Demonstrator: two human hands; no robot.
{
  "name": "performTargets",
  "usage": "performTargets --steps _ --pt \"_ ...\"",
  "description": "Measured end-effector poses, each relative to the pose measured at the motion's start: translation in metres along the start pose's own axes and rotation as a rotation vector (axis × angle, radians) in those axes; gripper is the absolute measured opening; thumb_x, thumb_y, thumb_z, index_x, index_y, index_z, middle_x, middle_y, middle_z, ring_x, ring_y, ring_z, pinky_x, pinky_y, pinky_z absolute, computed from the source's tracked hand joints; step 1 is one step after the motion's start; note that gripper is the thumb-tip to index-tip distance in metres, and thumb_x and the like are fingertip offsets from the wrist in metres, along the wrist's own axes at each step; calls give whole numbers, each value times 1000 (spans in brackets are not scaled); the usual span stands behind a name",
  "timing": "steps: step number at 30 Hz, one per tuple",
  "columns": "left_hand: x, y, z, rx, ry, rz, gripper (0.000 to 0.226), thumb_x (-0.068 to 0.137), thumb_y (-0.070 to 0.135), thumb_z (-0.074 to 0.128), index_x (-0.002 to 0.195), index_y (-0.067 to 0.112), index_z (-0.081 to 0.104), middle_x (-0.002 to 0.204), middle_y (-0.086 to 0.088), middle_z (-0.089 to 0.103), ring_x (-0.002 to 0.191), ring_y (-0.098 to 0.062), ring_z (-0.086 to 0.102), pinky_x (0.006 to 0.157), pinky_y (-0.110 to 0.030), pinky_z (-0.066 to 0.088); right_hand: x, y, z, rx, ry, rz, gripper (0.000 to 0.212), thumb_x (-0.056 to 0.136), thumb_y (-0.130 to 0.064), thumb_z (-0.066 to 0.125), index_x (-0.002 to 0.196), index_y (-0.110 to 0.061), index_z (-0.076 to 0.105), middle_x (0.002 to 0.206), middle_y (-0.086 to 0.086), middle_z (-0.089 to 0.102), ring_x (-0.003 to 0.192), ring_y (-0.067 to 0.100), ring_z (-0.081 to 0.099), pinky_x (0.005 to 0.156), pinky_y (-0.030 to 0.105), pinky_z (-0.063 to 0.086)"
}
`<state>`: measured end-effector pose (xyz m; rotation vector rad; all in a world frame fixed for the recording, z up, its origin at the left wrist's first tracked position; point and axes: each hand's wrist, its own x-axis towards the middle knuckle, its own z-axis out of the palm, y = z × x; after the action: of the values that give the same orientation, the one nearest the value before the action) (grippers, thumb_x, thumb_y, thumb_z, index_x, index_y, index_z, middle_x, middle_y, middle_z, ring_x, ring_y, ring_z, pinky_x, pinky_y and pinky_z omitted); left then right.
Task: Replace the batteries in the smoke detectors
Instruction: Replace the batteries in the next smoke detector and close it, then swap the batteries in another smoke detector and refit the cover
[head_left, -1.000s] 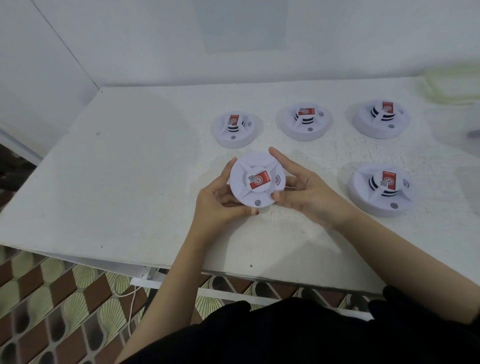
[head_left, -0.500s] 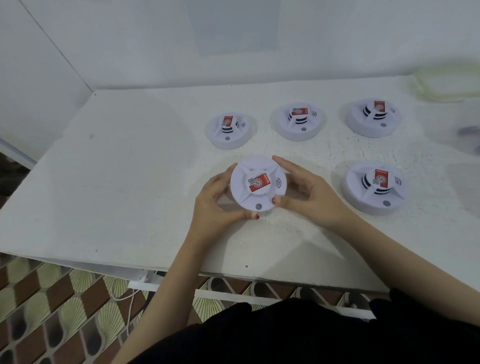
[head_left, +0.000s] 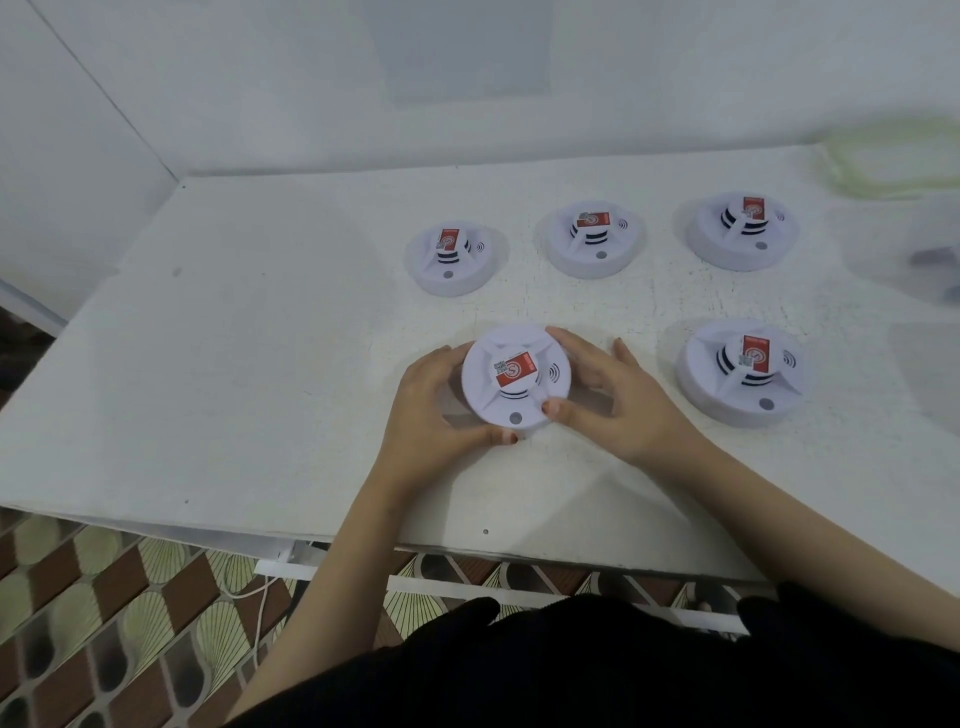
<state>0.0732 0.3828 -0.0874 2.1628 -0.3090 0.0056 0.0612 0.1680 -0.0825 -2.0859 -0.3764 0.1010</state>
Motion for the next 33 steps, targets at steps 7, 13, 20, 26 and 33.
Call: performTargets --steps 7,13,20,26,33 --pt "-2 4 -1 70 -21 -13 78 51 68 70 122 42 51 121 41 40 119 17 32 100 3 14 3 10 1 -254 -20 -4 81 81 -67 31 149 -24 24 154 -5 28 145 13 10 113 23 -4" --pt "-1 10 -4 77 -75 -33 77 58 65 74 126 34 54 129 30 52 126 7 40 110 -21 31 0 -1 -4 -255 -60 32 77 84 -65 36 148 -24 23 156 -3 24 145 14 10 111 23 -2" --pt "22 56 9 -127 109 -62 56 83 27 76 132 33 51 137 19 49 123 9 41 90 7 26 -11 -23 -61 -74 76 87 31 92 -28 58 123 -27 60 124 -16 60 114 -5 51 97 12 38" --pt "93 112 47 -85 -66 123 43 86 21 73 127 26 59 119 14 64 109 2 57 94 -12 42 13 -4 -143 -226 284 187 21 90 -24 60 110 -26 64 109 -16 64 96 1 57 84 11 40" --pt "165 139 130 -1 -279 99 68 89 18 68 146 14 33 129 1 50 111 -11 49 87 -18 39 50 68 -206 -464 141 449 92 71 -15 76 146 -19 24 142 11 44 124 30 46 94 33 36"
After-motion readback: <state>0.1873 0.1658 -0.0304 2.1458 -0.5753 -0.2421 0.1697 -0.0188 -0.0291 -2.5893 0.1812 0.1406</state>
